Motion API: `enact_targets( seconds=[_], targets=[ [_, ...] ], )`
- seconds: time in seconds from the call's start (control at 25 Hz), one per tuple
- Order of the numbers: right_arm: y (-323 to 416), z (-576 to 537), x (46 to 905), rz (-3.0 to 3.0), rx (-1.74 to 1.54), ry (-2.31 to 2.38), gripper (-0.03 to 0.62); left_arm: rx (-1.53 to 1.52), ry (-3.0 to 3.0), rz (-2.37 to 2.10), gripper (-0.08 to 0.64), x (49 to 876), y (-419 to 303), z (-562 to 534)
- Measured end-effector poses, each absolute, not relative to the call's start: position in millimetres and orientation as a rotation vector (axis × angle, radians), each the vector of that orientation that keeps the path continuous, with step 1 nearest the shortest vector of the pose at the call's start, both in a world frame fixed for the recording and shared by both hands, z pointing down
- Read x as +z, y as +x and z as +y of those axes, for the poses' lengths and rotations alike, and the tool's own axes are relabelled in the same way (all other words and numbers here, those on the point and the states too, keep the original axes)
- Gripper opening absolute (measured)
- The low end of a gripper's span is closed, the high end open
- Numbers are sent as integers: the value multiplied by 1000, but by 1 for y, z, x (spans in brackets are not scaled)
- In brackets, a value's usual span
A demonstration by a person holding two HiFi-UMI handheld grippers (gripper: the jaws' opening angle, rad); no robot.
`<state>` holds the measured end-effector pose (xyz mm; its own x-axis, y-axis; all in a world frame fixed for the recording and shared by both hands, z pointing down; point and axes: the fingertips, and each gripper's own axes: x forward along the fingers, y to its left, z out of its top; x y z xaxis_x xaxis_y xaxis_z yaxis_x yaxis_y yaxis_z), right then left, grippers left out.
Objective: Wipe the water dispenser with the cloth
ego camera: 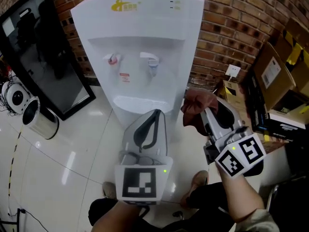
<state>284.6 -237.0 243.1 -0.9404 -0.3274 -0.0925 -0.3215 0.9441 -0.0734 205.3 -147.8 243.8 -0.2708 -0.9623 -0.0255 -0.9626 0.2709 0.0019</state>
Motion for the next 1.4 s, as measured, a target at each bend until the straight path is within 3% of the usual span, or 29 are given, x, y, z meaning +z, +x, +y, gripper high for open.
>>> enact_targets(
  seconds=[0.36,0.64,0.8,1.4],
  targets=[
    [282,-259,226,2981,18,-346,103,-8,-1742,2585,0,257,220,-182],
    [304,-287,219,2905,-183,-386,103,-273,-1721,2534,0,248,221,-212],
    [310,-299,224,2908,-187,-464,103,-156,-1722,2606,0,257,212,-210],
    [304,-312,259,2947,-187,-585,103,-228,-1762,2536,0,256,213,-215]
  ],
)
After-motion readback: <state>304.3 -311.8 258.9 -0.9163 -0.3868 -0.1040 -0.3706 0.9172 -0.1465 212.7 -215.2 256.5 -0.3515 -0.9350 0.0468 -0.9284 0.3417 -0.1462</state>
